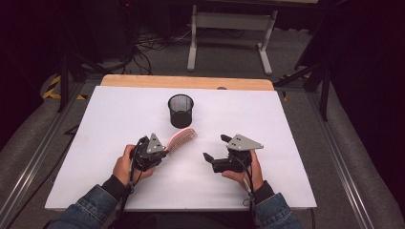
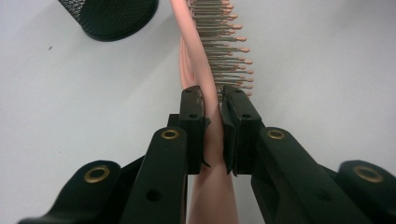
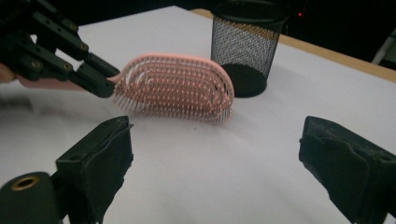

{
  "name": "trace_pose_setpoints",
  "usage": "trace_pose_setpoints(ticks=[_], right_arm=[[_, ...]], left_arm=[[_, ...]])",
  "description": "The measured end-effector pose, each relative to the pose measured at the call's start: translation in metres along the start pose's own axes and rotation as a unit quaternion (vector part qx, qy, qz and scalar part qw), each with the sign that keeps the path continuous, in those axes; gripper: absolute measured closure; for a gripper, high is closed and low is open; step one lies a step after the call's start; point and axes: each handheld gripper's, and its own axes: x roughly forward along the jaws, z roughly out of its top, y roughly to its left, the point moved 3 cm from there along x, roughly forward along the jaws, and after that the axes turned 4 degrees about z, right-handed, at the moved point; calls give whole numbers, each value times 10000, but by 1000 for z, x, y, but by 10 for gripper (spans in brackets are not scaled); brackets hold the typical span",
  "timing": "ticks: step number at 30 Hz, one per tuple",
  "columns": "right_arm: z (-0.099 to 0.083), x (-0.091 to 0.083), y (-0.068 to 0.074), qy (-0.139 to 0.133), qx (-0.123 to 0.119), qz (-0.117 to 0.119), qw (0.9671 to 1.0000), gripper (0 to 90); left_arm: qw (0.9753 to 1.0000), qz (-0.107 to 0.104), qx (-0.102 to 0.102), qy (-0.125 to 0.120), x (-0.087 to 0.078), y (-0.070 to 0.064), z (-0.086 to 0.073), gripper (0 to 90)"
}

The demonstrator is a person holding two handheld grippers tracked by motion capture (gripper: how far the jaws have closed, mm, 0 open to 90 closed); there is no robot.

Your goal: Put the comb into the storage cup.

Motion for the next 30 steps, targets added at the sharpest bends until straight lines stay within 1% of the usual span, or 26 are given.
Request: trace_pose_setpoints(ticks=[1,2,3,4,5,6,7,9,12,13,14,16,17,18,19,20,23,24,26,28,29,30], right_arm=[[-3,1,-1,47,44,28,10000,105],[-4,1,-1,67,35,19,10000,104],[-5,0,-2,76,18,12,10000,104],[-6,-1,-2,89,19,11,10000,104],[-6,-1,-2,89,19,11,10000,104],[-7,-3,-3,118,20,15,9999,104],[-9,-4,-4,161,-6,-33,9999,104],[-10,-5,-4,169,-6,-21,9999,105],[-10,-7,-4,181,-73,-39,9998,104],[-10,-8,-4,171,-70,-21,9998,102],[-10,-8,-4,171,-70,-21,9998,102],[-10,-10,-5,152,-67,-50,9998,103],[-11,-13,-7,134,-34,-55,9999,104],[-11,-13,-7,134,-34,-55,9999,104],[-12,-15,-9,113,6,-68,9999,104],[-12,-17,-10,113,16,-72,9999,104],[-15,-21,-13,102,53,-122,9999,104],[-16,-22,-14,104,81,-129,9998,105],[-18,-25,-17,111,105,-158,9998,106],[-20,-26,-19,120,141,-158,9997,106],[-20,-27,-20,118,166,-165,9997,107],[-21,-27,-21,119,196,-166,9996,108]], left_arm=[[10000,14,77,62,0,-3,0,795],[9997,-66,126,195,1,-4,-1,793],[9995,-127,183,242,1,-7,-2,793],[9993,-152,246,226,2,-9,-4,791],[9993,-152,246,226,2,-9,-4,786],[9990,-179,303,264,1,-12,-6,786],[9988,-230,345,271,-1,-15,-7,783],[9988,-244,361,236,-2,-16,-8,780],[9985,-272,419,214,-6,-19,-10,777],[9982,-306,500,159,-8,-22,-10,772],[9982,-306,500,159,-8,-22,-10,768],[9976,-348,580,165,-9,-27,-10,758],[9968,-410,670,157,-9,-30,-10,739],[9966,-378,698,202,-8,-32,-10,728],[9966,-400,684,216,-7,-34,-10,712],[9955,-509,778,206,-6,-36,-9,702],[9957,-520,716,277,-6,-36,-8,695],[9952,-604,690,354,-4,-34,-8,684],[9938,-739,644,534,0,-32,-7,648],[9914,-902,569,765,5,-30,-6,618],[9914,-902,569,765,5,-30,-6,599],[9897,-1058,443,857,8,-25,-2,563]])
